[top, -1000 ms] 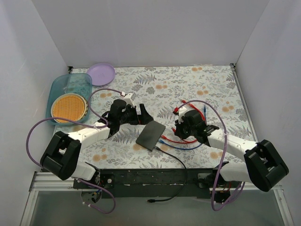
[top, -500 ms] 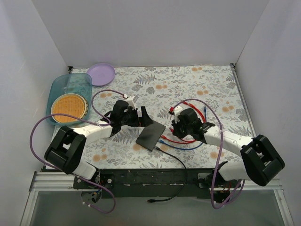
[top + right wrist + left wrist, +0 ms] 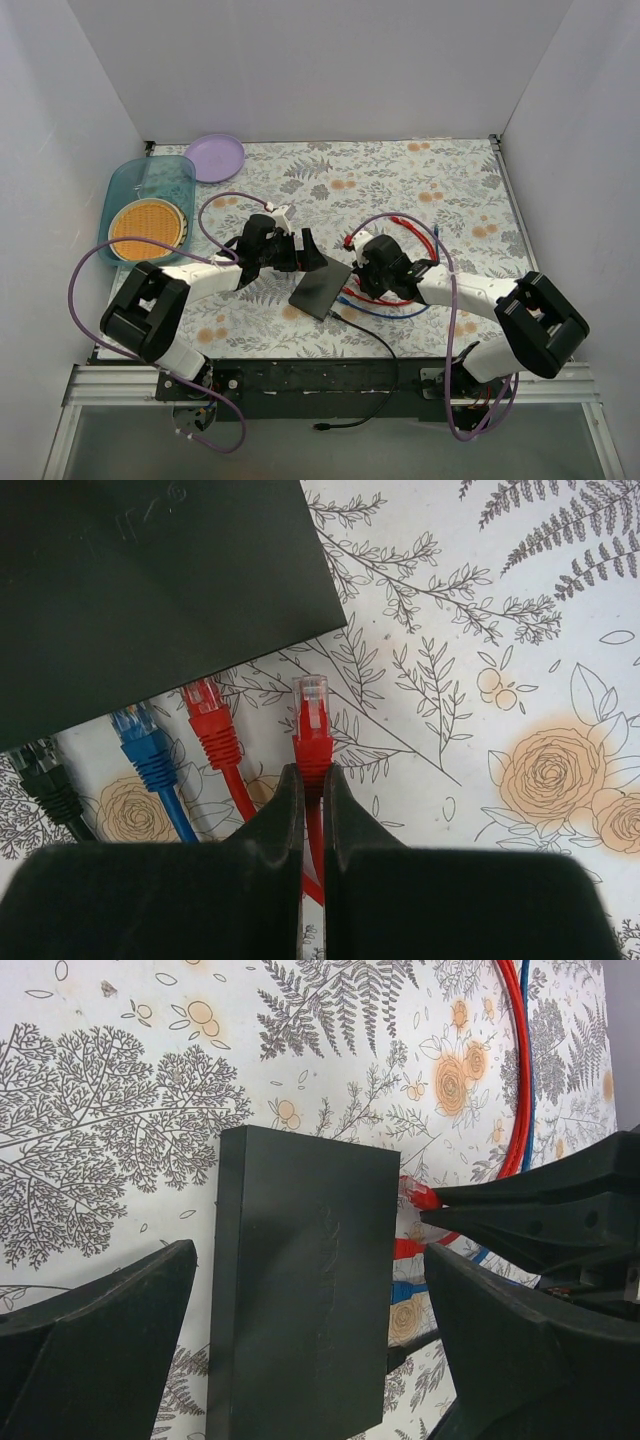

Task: Insert the plug into the switch port

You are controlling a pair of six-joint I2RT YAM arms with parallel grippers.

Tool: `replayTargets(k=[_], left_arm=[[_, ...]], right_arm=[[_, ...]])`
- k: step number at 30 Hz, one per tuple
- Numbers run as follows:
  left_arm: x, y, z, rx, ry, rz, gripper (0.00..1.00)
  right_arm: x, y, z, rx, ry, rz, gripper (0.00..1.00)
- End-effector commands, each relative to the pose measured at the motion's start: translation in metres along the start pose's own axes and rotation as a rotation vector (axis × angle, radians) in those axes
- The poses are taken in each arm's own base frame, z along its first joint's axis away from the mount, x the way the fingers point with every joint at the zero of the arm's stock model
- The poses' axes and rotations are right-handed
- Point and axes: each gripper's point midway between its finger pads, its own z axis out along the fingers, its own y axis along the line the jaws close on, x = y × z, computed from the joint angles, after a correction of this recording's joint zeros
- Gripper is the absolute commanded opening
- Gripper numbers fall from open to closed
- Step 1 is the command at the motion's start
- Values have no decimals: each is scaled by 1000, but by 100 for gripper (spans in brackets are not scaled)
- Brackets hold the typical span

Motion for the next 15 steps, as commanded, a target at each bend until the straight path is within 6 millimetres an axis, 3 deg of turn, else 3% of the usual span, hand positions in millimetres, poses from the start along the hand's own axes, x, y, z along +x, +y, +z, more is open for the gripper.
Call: replayTargets(k=[1, 15], left_arm=[[-9, -11, 3, 49, -17, 27, 95], [-4, -10, 13, 77, 4, 2, 88]], right_arm=[[-21, -1, 3, 30, -35, -24, 1], [-21, 5, 11, 46, -15, -79, 1]])
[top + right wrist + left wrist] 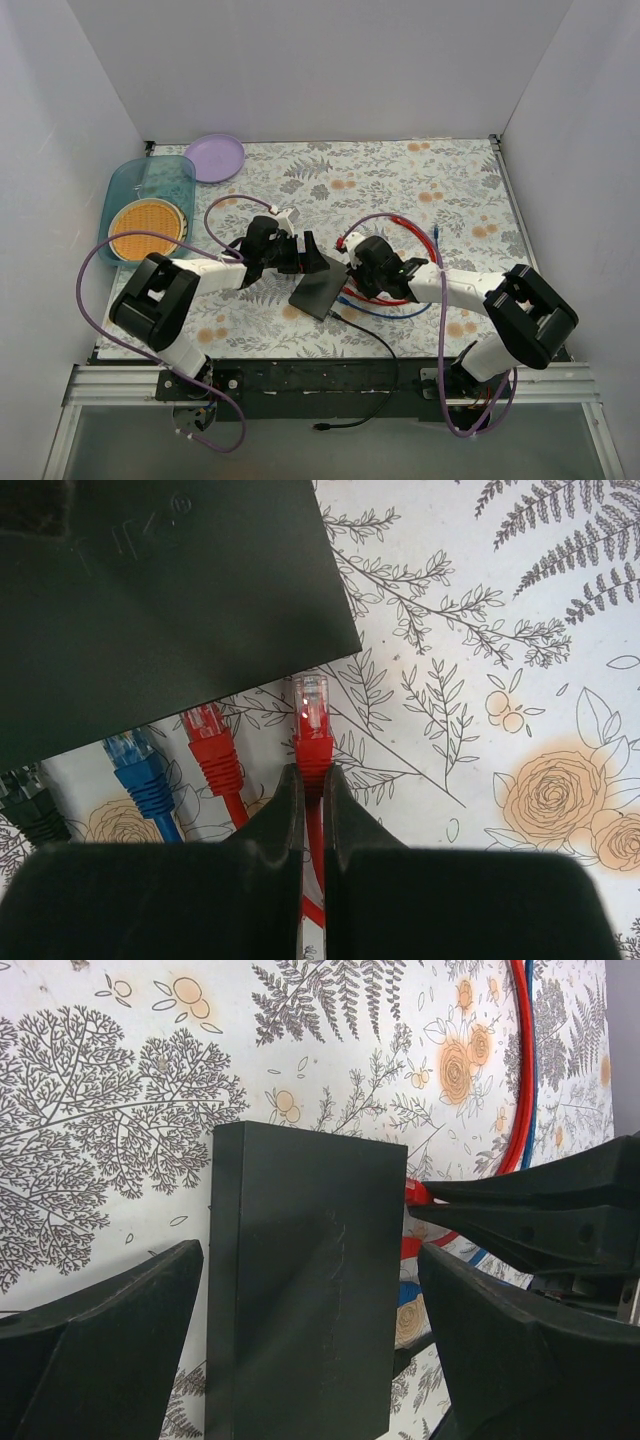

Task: Insert the plug into the switch port

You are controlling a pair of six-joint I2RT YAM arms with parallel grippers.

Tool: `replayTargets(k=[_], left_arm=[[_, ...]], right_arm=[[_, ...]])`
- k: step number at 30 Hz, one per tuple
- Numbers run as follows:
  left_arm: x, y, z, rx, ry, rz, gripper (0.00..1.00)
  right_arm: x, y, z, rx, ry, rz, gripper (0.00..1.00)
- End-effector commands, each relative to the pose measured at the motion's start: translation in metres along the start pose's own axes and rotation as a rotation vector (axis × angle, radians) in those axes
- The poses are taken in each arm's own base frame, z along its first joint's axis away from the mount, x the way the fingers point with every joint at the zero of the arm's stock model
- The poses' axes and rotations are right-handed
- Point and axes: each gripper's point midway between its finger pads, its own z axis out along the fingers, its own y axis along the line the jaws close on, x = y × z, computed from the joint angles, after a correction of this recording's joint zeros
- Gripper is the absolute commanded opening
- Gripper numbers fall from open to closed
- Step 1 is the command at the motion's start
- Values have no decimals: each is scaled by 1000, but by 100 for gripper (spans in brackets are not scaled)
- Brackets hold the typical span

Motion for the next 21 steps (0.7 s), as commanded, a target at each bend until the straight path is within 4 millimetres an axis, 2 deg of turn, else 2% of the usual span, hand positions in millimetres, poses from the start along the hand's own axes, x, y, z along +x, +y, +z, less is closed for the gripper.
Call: replayTargets(k=[1, 11, 21], left_arm=[[-16, -12, 2, 40, -37, 24, 88], [-9, -6, 11, 43, -7, 8, 82], [-5, -8, 16, 68, 10, -5, 78]], right_arm=[[-20, 1, 0, 14, -46, -26, 1], [-31, 8, -1, -2, -76, -45, 1], [-31, 11, -1, -1, -69, -57, 1]])
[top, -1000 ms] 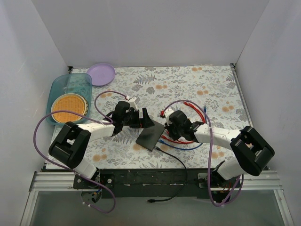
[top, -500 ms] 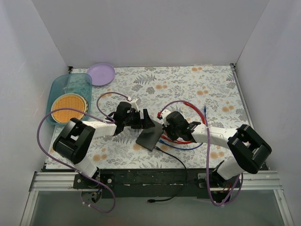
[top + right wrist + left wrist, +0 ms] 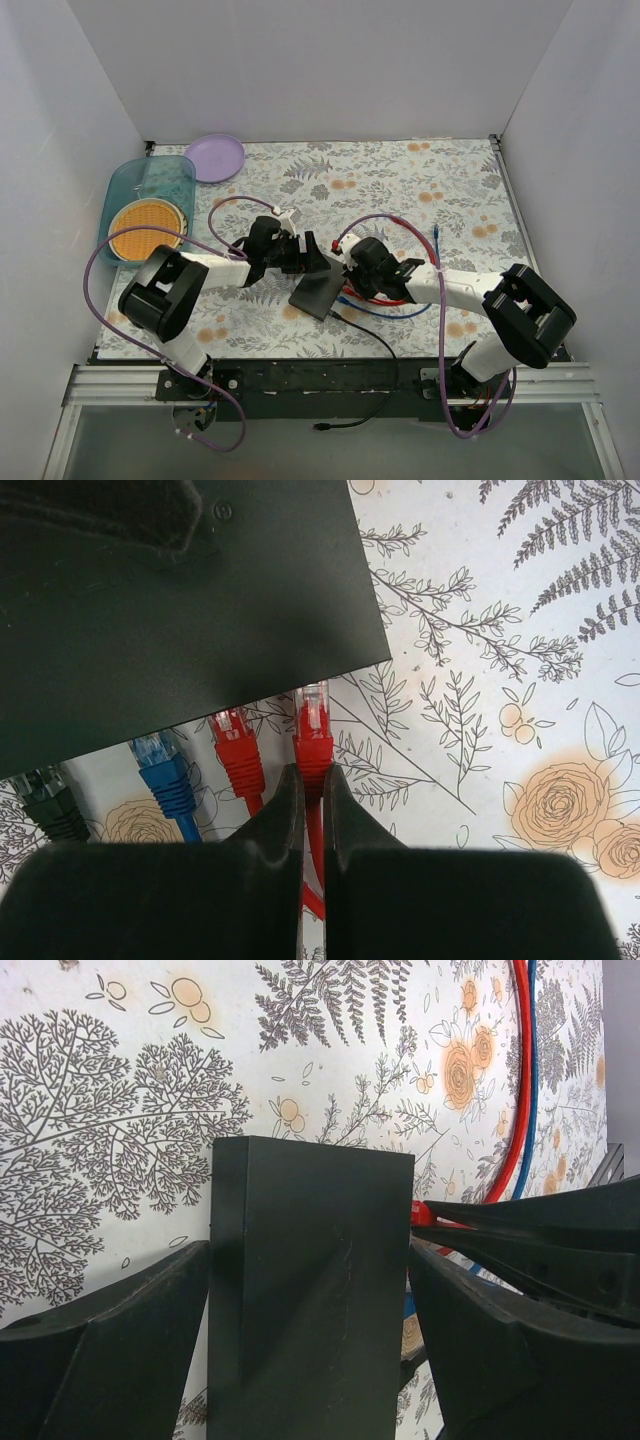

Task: Insert the plug into the switch port

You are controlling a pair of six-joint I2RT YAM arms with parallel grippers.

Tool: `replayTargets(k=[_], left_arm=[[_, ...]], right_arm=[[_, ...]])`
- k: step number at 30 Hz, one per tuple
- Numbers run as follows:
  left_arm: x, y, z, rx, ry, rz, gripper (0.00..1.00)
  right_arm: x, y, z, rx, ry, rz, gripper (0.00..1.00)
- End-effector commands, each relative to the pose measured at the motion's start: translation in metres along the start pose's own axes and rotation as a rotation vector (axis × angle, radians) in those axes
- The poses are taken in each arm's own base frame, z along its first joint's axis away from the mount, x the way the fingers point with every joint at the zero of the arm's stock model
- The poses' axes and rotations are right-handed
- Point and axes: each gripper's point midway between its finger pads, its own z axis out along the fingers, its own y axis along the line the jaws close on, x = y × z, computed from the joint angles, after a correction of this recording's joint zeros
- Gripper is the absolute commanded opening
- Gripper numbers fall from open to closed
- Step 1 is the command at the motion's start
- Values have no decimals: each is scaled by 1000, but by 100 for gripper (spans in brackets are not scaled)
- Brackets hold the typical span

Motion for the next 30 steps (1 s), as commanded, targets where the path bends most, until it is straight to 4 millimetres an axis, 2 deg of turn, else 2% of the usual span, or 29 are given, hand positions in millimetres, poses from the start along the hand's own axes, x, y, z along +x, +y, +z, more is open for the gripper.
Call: replayTargets(k=[1, 9, 17, 30], left_arm=[[-9, -11, 3, 44, -6, 16, 77], [-5, -14, 5, 72, 16, 18, 73], [0, -16, 7, 97, 41, 18, 61], [6, -21, 5, 121, 47, 20, 52]], right_arm=[[-28, 2, -2, 7, -73, -16, 1], [-32, 0, -3, 22, -89, -53, 1], [-41, 1, 1, 27, -103, -76, 1], [-60, 1, 4, 33, -130, -80, 1]])
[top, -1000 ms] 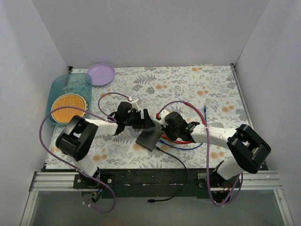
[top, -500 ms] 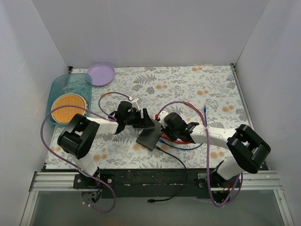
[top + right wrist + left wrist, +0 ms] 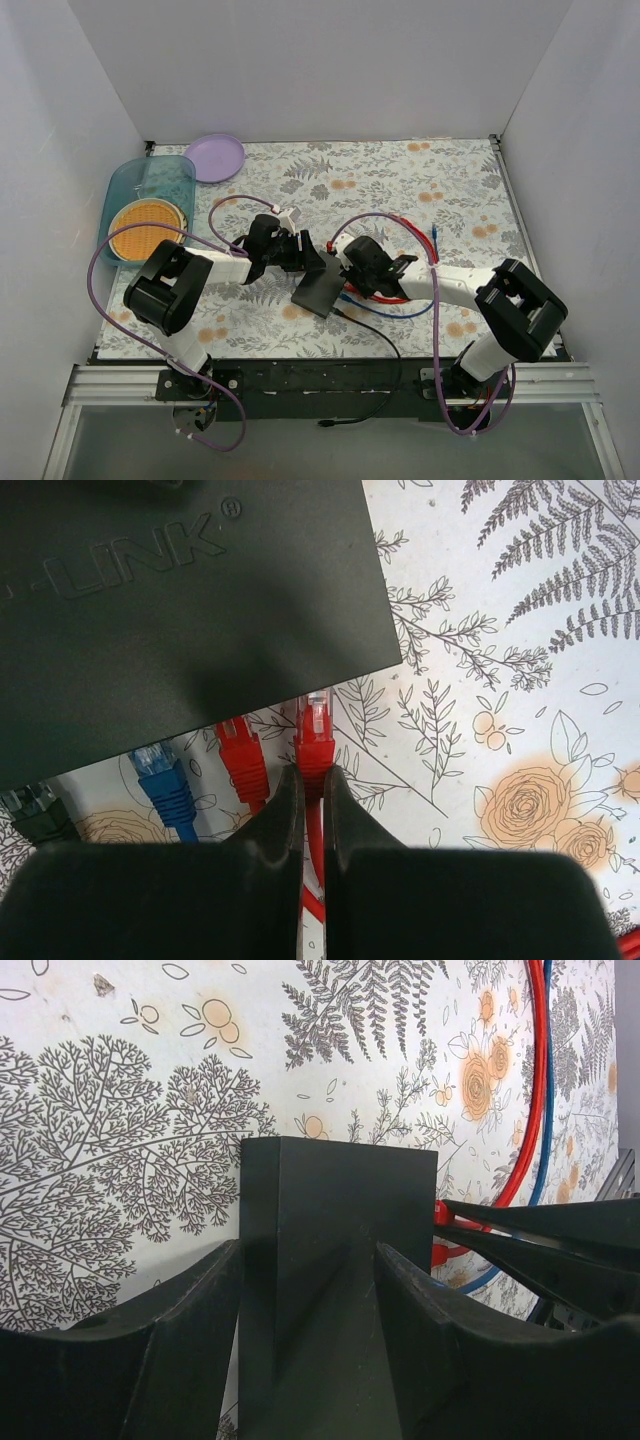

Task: Insert the plug into the switch port

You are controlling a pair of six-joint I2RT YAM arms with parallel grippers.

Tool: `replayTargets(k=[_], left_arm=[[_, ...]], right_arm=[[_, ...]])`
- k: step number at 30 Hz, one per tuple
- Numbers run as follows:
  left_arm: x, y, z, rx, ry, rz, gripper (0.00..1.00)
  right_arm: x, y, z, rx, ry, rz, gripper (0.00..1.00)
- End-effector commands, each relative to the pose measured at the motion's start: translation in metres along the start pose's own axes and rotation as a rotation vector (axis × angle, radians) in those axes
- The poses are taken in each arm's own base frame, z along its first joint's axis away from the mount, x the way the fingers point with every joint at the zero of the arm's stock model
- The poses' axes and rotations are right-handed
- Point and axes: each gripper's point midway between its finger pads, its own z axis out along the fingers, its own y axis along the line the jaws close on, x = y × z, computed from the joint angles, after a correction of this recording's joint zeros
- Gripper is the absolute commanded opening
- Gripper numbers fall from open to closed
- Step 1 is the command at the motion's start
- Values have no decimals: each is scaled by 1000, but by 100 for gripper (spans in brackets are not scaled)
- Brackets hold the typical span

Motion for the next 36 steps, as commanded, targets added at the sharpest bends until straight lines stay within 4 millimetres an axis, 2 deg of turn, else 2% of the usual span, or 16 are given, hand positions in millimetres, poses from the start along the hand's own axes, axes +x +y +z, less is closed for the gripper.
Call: replayTargets(k=[1, 7, 16, 25, 31, 32, 36], left_arm=[[9, -30, -1, 121, 46, 20, 51], [9, -29, 3, 112, 46, 25, 50], [-4, -34, 8, 119, 35, 50, 50], [2, -39, 10, 133, 49, 55, 49], [6, -45, 14, 148, 62, 68, 49], [6, -47, 14, 153, 64, 74, 49], [9, -50, 18, 159, 77, 87, 49]], right_arm=[[-60, 3, -4, -14, -179, -6, 1], [-68, 7, -9, -39, -210, -70, 1], [-63, 17, -14, -70, -217, -142, 1], [-64, 16, -14, -62, -217, -139, 1], [-72, 15, -13, -57, -227, -162, 1], [-80, 16, -13, -57, -258, -164, 1], [-86, 15, -13, -55, -270, -185, 1]])
